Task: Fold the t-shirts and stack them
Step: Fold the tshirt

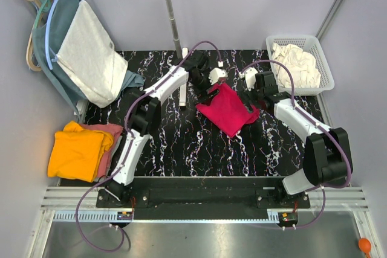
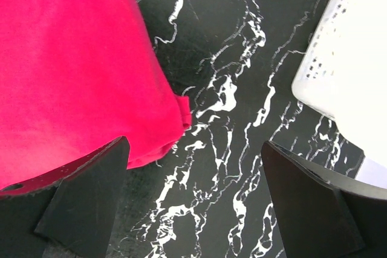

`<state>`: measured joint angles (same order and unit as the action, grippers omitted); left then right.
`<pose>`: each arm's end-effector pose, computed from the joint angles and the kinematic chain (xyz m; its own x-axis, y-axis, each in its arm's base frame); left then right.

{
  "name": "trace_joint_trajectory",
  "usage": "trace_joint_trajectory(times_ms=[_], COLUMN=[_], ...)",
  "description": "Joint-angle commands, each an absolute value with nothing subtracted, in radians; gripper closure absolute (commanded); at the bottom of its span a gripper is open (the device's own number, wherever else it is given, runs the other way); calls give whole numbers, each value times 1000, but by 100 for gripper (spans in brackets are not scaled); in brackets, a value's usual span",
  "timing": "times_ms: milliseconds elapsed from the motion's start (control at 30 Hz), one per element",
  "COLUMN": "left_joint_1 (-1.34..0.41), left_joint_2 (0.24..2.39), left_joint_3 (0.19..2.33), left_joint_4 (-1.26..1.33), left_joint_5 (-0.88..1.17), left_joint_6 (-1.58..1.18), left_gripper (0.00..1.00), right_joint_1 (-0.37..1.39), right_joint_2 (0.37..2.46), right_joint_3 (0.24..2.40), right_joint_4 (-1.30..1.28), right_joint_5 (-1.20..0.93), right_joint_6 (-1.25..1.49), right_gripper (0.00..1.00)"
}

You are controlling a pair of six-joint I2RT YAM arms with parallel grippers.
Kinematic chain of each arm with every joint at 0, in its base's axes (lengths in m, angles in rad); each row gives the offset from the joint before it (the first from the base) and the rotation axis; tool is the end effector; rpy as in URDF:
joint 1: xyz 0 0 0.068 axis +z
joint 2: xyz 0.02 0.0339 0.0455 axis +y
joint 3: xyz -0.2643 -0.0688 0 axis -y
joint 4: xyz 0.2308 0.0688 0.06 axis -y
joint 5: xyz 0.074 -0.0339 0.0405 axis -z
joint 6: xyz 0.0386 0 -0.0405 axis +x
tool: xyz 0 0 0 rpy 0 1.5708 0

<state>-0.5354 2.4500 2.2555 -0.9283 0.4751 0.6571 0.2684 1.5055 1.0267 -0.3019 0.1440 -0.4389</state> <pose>0.4284 -0.2746 0.1987 -0.2326 0.7695 -0.5948 0.9676 0.2446 -0.0619 0.3051 0.0782 0.2452 -0.5445 -0.5859 -0.6002 -0.4369 0.8089 -0.3933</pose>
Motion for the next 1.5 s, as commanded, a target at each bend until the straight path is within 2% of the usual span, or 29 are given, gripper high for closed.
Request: trace_joint_trajectory(times_ms=[0, 733, 1000, 1233, 1467], left_joint_1=[-532, -548, -600, -614, -646], left_joint_2=[2483, 2588, 2539, 2553, 2450], left_joint_3=[2299, 2339, 2197, 2206, 1992], left_joint_4=[-937, -1020, -1068, -1123, -1131], left_joint_5=[503, 561, 566, 566, 592], left_joint_6=[667, 675, 706, 696, 701], left_gripper=[1, 1, 1, 1, 1], right_joint_1=[273, 281, 287, 290, 290], right_joint_2=[1451, 1517, 1505, 1473, 1453], right_joint_3=[1023, 1069, 1063, 1051, 1026], right_joint_4=[-287, -322, -321, -322, -324], right_joint_5=[104, 35, 23, 18, 26], right_joint_6=[-420, -407, -406, -403, -411], right_gripper=[0, 0, 0, 0, 0])
